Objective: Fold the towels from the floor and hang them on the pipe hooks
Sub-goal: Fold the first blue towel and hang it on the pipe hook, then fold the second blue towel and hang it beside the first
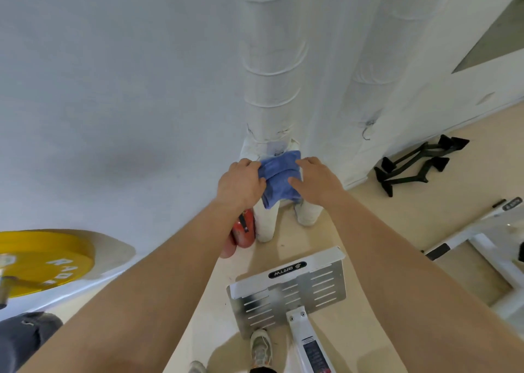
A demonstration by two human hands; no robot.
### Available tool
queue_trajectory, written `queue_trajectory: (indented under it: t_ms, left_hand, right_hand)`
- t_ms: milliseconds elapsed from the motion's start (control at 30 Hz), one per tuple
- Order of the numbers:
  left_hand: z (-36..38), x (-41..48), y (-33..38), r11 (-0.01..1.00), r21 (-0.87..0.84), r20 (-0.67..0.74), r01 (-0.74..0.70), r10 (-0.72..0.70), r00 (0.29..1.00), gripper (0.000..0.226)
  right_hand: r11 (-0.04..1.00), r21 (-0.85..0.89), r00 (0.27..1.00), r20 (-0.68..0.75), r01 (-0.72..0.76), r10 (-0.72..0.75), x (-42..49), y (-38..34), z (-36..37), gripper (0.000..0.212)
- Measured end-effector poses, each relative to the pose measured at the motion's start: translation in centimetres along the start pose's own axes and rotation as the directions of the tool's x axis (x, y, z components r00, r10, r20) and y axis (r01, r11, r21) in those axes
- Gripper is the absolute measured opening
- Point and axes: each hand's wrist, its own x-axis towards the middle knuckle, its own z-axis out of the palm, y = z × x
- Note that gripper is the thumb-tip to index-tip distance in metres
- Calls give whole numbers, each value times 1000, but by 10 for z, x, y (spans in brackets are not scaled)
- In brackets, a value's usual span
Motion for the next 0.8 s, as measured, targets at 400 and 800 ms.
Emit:
queue_trajectory:
  t_ms: [400,800]
  left_hand:
    - [-28,-56,-25,994,-17,42,105,-104,994,50]
    - [-12,-217,-165,884,-144,87,446,-437,895,51]
  right_hand:
    - [989,-131,992,115,75,-60,-33,-49,-10,38]
    - [906,-189,890,342,379,-301,-87,-200,87,50]
